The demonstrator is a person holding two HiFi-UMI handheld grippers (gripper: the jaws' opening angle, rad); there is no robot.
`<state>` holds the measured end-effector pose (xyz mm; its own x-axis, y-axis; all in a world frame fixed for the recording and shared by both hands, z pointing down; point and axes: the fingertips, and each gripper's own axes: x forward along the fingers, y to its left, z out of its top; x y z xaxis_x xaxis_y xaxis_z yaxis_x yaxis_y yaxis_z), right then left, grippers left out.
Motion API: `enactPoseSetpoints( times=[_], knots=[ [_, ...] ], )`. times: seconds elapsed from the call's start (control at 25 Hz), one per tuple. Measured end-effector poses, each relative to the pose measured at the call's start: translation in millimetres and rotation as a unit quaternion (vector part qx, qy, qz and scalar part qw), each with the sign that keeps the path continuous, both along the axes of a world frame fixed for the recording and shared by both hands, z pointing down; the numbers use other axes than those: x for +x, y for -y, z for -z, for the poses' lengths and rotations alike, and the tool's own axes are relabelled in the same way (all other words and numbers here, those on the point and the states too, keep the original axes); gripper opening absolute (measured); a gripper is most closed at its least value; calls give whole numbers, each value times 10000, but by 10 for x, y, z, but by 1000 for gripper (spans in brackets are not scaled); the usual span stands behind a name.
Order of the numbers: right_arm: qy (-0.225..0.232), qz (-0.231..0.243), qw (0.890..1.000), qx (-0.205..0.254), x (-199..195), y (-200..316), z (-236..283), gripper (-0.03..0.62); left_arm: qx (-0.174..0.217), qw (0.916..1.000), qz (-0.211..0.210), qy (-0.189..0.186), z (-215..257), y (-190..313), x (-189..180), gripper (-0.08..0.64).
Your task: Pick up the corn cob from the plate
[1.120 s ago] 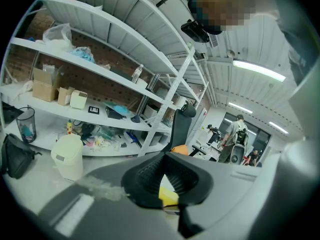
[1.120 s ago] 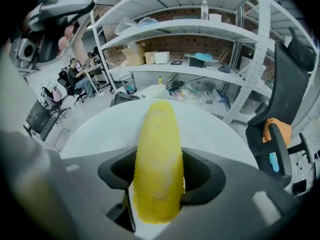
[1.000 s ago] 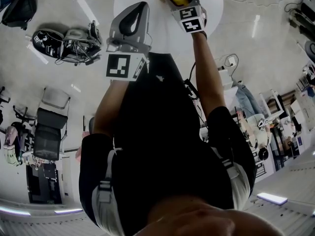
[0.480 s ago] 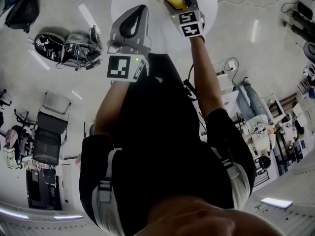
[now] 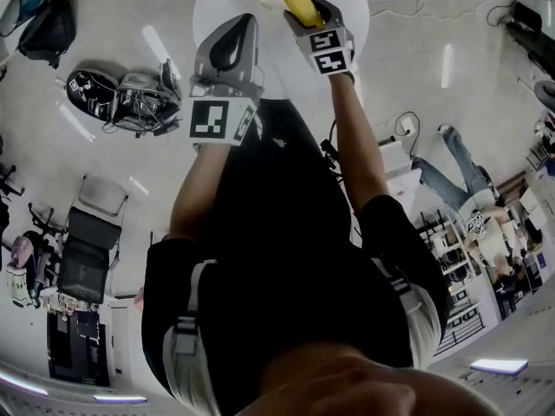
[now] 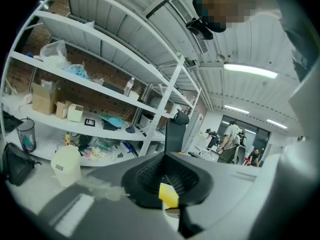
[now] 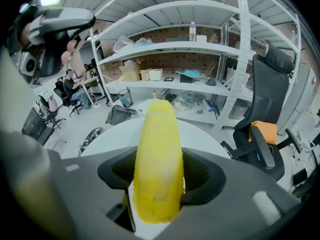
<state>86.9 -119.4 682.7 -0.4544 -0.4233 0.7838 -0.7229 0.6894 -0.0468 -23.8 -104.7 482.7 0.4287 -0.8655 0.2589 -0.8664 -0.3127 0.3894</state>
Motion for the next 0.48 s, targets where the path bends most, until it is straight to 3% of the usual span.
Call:
enactPoseSetpoints(
  times=[0.48],
  knots=[
    [140,-183,9996,182,112,-106,301,264,362,9992,80,138,367,-62,61,0]
  ],
)
